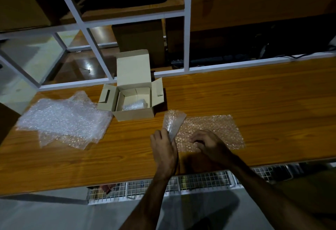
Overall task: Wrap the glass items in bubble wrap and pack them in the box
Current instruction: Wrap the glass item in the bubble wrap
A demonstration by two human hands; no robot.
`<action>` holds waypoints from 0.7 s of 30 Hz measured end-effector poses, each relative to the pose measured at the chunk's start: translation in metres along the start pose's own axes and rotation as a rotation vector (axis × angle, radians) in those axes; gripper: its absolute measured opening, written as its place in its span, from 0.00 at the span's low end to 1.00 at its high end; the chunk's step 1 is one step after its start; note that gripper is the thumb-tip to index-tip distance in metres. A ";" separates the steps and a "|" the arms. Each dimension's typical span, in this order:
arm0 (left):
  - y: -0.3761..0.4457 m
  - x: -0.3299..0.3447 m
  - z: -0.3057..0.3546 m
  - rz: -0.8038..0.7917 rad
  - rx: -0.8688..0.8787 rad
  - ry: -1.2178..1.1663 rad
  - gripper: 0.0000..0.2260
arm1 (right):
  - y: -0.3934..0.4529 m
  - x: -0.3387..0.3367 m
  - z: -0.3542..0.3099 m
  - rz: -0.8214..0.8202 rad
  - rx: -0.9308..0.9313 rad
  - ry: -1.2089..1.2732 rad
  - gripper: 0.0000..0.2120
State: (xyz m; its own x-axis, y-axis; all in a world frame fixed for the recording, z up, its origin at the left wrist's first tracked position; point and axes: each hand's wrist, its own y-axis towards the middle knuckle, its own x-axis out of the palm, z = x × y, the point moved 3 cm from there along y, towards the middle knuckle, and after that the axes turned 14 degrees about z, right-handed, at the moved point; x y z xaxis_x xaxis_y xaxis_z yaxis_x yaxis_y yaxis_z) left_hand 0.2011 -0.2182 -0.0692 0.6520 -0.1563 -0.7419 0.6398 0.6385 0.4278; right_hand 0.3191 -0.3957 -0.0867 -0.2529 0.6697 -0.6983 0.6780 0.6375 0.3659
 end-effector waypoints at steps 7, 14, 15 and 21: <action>-0.004 -0.009 -0.007 0.004 0.220 -0.070 0.10 | -0.005 -0.009 0.002 -0.016 0.071 0.015 0.09; -0.005 -0.004 0.002 -0.039 0.092 -0.320 0.07 | -0.008 -0.009 0.000 -0.017 0.093 -0.019 0.08; -0.004 -0.003 0.003 -0.037 0.053 -0.349 0.08 | -0.008 -0.009 0.000 -0.015 0.098 -0.024 0.07; -0.007 0.004 0.006 -0.029 -0.099 -0.351 0.19 | -0.009 -0.015 -0.003 -0.033 0.142 -0.023 0.13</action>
State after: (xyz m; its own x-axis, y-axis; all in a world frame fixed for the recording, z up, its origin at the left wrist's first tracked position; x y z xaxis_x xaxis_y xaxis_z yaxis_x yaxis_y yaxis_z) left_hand 0.2017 -0.2279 -0.0725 0.7452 -0.4134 -0.5233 0.6287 0.6971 0.3446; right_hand 0.3147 -0.4098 -0.0776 -0.2619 0.6391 -0.7232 0.7605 0.5980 0.2530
